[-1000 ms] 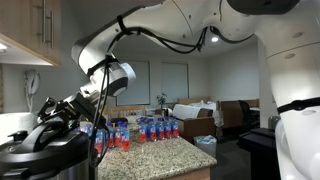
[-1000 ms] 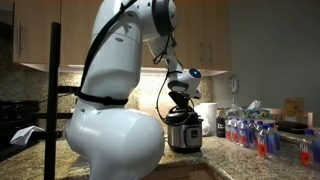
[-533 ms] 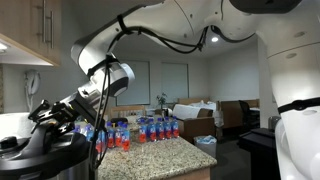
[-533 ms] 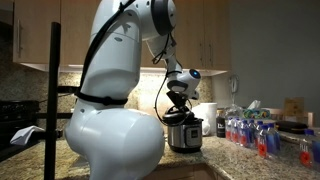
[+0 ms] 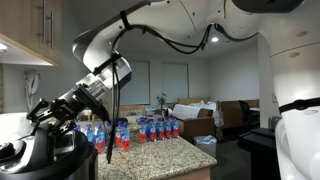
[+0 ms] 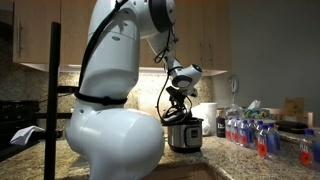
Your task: Remove the black lid from the rice cooker
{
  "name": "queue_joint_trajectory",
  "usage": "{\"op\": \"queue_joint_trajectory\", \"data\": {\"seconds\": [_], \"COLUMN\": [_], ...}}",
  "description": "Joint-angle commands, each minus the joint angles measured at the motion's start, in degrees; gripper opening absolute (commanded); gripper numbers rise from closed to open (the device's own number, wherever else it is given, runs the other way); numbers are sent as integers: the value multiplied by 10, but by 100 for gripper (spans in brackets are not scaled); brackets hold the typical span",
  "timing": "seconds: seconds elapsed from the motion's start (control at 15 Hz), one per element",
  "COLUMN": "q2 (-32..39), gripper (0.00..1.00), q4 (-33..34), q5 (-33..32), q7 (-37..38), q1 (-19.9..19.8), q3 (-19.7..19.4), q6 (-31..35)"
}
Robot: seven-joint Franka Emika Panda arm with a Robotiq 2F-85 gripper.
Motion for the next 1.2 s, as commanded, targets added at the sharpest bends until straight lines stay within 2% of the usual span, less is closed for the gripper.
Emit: {"op": "queue_joint_trajectory", "data": {"seconds": [0.0, 0.33, 0.87, 1.13], "q2": [-24, -12, 29, 40], "gripper": [6, 6, 6, 6], "q4": [29, 94, 184, 206], "q5": [-69, -126, -110, -112], "q7": [69, 122, 111, 117], "q1": [-11, -21, -43, -52], "q3": [-7, -18, -35, -40], "q6": [-77, -159, -259, -274]}}
